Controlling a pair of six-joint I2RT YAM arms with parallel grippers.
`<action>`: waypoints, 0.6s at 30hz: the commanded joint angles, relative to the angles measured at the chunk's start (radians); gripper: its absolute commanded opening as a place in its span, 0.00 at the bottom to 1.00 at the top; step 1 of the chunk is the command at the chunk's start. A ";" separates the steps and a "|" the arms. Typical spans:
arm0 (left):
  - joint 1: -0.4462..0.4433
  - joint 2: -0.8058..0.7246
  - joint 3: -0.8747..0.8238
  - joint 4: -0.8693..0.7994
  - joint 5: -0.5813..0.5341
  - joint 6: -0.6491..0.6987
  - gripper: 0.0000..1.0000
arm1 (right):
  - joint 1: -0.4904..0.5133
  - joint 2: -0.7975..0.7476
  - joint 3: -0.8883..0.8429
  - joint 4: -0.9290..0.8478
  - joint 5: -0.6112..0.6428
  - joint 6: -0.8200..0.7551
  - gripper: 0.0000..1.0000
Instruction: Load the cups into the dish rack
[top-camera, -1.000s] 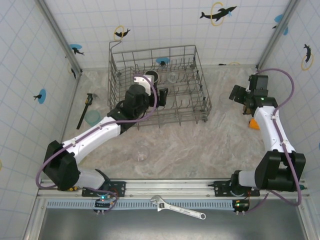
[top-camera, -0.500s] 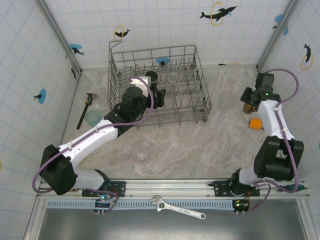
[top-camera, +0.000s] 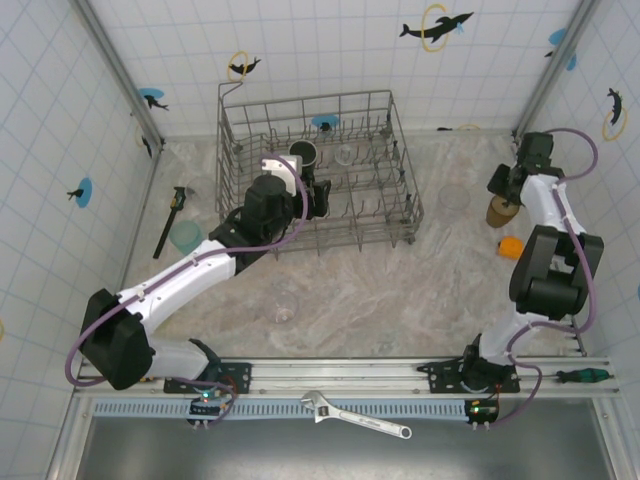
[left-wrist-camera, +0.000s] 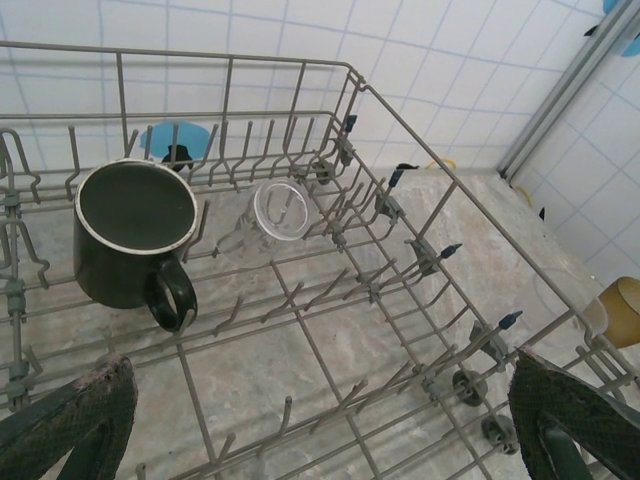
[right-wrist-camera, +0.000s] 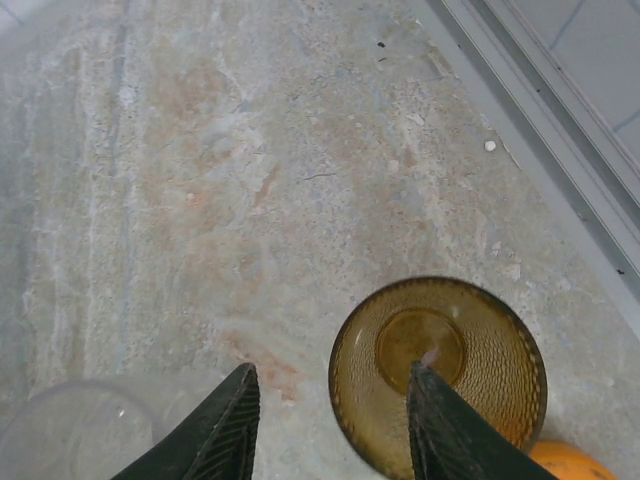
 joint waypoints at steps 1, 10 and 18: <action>-0.006 -0.028 -0.006 -0.013 -0.017 -0.011 0.97 | -0.001 0.046 0.072 -0.059 -0.025 -0.006 0.42; -0.006 -0.033 -0.005 -0.035 -0.044 0.001 0.97 | -0.001 0.143 0.085 -0.070 -0.062 -0.006 0.36; -0.006 -0.036 -0.005 -0.037 -0.049 -0.002 0.97 | 0.009 0.169 0.067 -0.069 -0.030 -0.021 0.28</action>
